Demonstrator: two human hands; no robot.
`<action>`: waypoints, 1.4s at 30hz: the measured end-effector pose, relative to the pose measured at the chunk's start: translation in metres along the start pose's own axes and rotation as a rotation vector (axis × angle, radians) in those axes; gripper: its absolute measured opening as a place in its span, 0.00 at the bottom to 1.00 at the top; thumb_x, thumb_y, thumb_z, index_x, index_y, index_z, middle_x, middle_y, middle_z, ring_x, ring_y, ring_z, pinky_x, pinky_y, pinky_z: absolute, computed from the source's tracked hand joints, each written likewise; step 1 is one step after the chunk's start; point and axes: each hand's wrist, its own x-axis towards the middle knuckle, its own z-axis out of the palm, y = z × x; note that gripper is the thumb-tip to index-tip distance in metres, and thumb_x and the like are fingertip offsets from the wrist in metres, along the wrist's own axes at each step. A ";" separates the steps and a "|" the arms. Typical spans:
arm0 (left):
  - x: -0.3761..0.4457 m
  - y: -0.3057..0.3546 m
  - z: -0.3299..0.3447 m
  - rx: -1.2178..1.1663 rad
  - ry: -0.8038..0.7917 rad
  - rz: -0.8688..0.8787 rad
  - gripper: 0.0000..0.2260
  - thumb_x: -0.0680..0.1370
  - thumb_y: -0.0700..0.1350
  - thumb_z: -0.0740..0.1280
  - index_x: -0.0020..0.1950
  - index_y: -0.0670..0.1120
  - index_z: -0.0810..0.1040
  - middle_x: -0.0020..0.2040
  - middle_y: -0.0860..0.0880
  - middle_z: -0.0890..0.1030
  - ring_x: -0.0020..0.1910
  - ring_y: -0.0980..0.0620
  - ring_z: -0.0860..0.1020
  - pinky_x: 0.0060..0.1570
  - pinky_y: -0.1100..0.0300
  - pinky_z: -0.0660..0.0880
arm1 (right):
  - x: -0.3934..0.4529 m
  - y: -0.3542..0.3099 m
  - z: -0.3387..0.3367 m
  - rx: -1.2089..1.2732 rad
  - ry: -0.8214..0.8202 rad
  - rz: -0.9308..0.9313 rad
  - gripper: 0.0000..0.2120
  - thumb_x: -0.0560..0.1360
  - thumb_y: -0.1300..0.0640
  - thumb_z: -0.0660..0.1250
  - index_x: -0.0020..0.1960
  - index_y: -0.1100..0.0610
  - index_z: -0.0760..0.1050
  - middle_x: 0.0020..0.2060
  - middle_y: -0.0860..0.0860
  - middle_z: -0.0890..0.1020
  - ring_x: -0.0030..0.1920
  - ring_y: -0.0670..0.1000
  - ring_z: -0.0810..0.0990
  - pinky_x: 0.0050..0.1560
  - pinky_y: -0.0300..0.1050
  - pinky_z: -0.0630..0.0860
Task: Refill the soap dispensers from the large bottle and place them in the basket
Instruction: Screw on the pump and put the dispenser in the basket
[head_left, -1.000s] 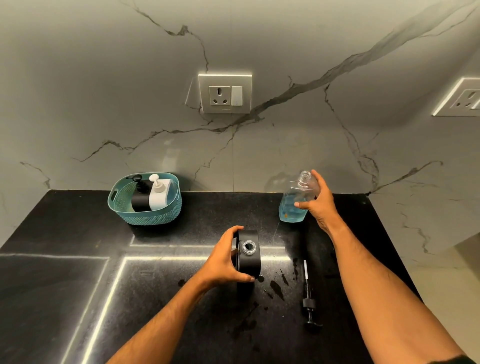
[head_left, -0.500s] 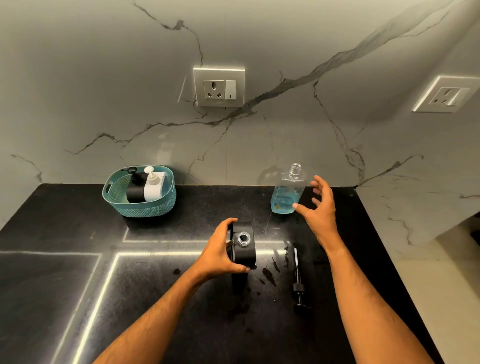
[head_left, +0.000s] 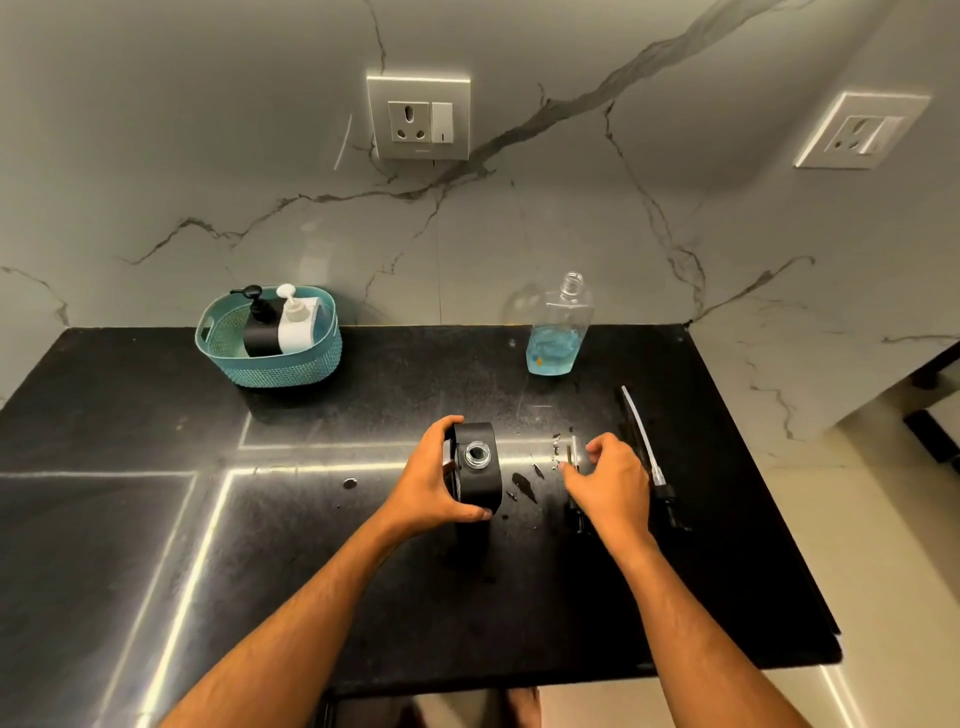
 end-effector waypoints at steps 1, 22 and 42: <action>-0.003 -0.001 0.001 0.003 -0.001 -0.002 0.55 0.58 0.47 0.88 0.78 0.53 0.62 0.72 0.54 0.70 0.70 0.65 0.71 0.65 0.68 0.75 | -0.006 0.000 0.001 -0.047 -0.022 0.013 0.20 0.70 0.45 0.77 0.55 0.53 0.74 0.50 0.51 0.80 0.50 0.55 0.80 0.48 0.51 0.78; -0.012 -0.008 0.002 0.021 0.015 -0.022 0.55 0.57 0.50 0.88 0.78 0.55 0.61 0.72 0.54 0.70 0.71 0.59 0.72 0.70 0.54 0.77 | -0.028 -0.036 -0.024 0.169 0.092 -0.072 0.16 0.66 0.55 0.80 0.46 0.51 0.73 0.40 0.45 0.80 0.41 0.48 0.80 0.44 0.47 0.77; -0.009 -0.011 -0.005 0.094 -0.033 -0.052 0.54 0.59 0.49 0.87 0.79 0.53 0.60 0.71 0.54 0.71 0.70 0.55 0.72 0.69 0.62 0.71 | -0.048 -0.119 -0.095 -0.131 -0.107 -0.440 0.15 0.66 0.55 0.80 0.49 0.47 0.79 0.42 0.44 0.84 0.45 0.48 0.83 0.59 0.53 0.77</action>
